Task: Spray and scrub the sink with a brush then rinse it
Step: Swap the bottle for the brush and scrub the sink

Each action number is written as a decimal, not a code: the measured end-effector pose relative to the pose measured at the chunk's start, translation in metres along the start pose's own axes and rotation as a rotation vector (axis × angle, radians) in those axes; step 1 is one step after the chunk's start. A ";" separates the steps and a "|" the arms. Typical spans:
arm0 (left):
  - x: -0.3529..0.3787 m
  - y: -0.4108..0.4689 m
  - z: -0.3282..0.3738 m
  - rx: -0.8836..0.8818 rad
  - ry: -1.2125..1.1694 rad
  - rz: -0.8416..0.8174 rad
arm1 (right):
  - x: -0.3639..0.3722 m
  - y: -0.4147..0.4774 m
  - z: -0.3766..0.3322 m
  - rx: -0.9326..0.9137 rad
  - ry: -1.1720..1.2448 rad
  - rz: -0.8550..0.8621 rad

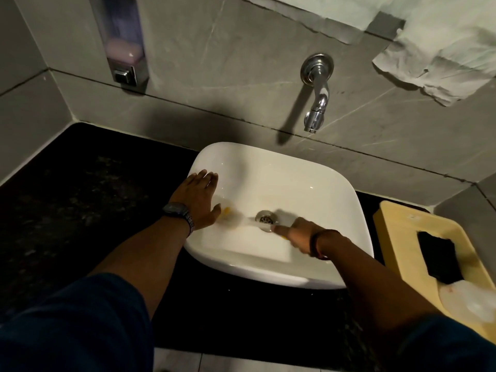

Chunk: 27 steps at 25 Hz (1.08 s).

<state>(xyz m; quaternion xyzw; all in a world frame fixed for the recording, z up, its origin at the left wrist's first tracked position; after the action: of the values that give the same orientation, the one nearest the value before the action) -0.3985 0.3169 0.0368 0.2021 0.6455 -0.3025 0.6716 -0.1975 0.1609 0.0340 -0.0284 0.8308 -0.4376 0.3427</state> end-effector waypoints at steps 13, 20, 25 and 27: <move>0.005 0.001 0.000 -0.016 0.023 -0.013 | -0.018 -0.013 0.037 0.191 -0.010 -0.166; 0.004 0.003 -0.004 -0.021 0.010 0.000 | -0.077 -0.010 0.061 0.245 0.005 0.231; 0.008 0.006 -0.002 -0.037 0.067 -0.038 | -0.065 -0.015 0.084 0.161 -0.088 0.104; 0.015 0.004 -0.006 -0.046 0.085 -0.044 | -0.078 -0.017 0.088 0.171 -0.115 0.235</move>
<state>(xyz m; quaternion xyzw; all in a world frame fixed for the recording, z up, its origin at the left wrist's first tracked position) -0.4007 0.3217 0.0212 0.1849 0.6846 -0.2936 0.6410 -0.0898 0.1154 0.0558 0.0733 0.7673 -0.4611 0.4396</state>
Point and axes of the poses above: each hand's wrist, its own y-axis towards the middle knuckle, its own x-axis out of the palm, z = x × y, the point moved 9 cm from there along y, towards the middle knuckle, and after that the axes turned 11 degrees about -z, right-handed, at the moved point
